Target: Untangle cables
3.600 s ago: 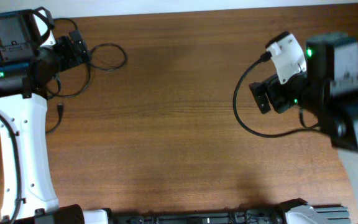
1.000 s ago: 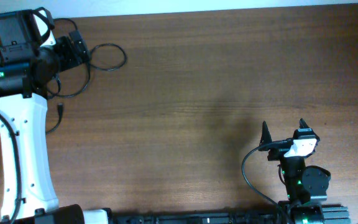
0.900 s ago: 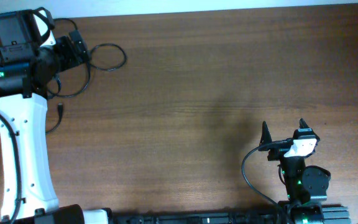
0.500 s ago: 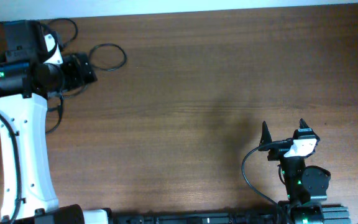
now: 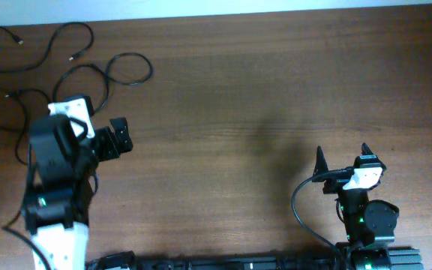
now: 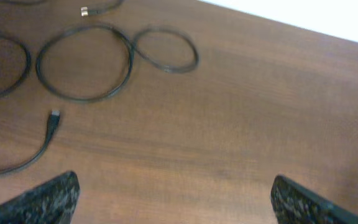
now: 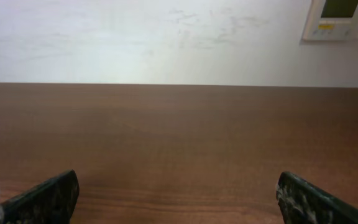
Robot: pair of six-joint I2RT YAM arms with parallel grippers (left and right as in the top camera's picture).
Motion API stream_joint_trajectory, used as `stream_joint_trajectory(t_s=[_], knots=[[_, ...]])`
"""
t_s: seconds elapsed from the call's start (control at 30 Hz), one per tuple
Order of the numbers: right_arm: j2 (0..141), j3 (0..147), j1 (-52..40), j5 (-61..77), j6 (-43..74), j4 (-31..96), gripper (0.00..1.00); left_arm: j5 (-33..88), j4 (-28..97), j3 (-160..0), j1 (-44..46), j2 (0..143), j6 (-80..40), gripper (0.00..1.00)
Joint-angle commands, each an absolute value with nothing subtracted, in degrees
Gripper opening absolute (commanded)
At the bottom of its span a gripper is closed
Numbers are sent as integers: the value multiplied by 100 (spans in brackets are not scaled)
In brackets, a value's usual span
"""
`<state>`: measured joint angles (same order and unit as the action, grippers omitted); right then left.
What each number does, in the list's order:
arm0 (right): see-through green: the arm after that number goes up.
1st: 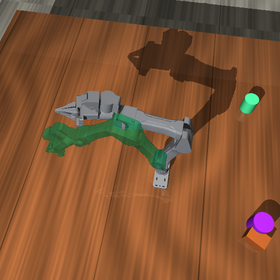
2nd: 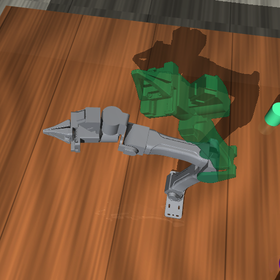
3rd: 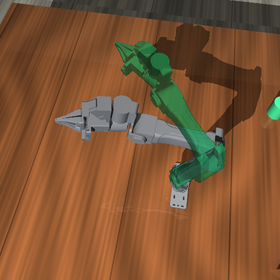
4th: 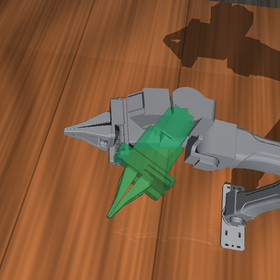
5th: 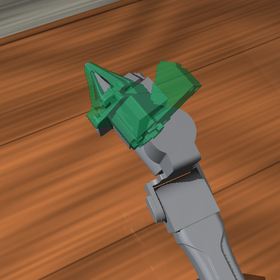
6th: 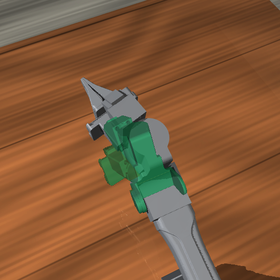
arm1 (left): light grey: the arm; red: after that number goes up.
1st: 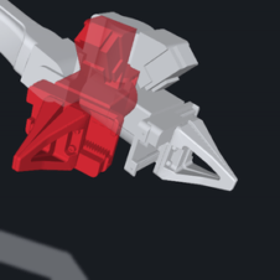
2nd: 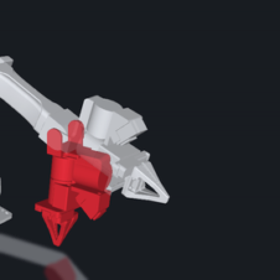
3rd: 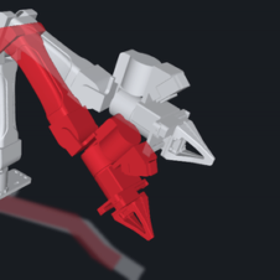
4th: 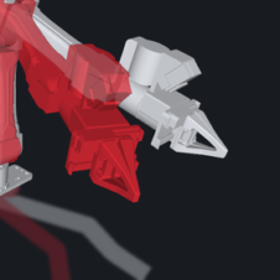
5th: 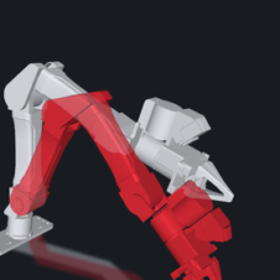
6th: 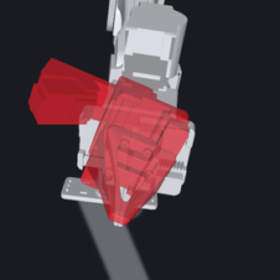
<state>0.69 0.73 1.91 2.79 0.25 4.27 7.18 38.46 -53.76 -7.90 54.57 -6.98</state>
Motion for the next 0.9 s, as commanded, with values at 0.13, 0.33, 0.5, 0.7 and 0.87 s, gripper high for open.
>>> stream_joint_trajectory(t_s=[0.13, 0.33, 0.5, 0.7, 0.87], knots=[[21, 34, 233, 231, 73, 447, 99, 965, 2029, -3236, -572, 3144, -163, 99], [21, 34, 233, 231, 73, 447, 99, 989, 384, -1476, -556, 1664, -165, 99], [21, 34, 233, 231, 73, 447, 99, 768, 338, -950, -309, 893, -163, 99], [21, 34, 233, 231, 71, 447, 99, 615, 84, -327, -202, 172, -163, 99], [21, 34, 233, 231, 71, 447, 99, 615, 287, -47, -185, 27, -167, 99]])
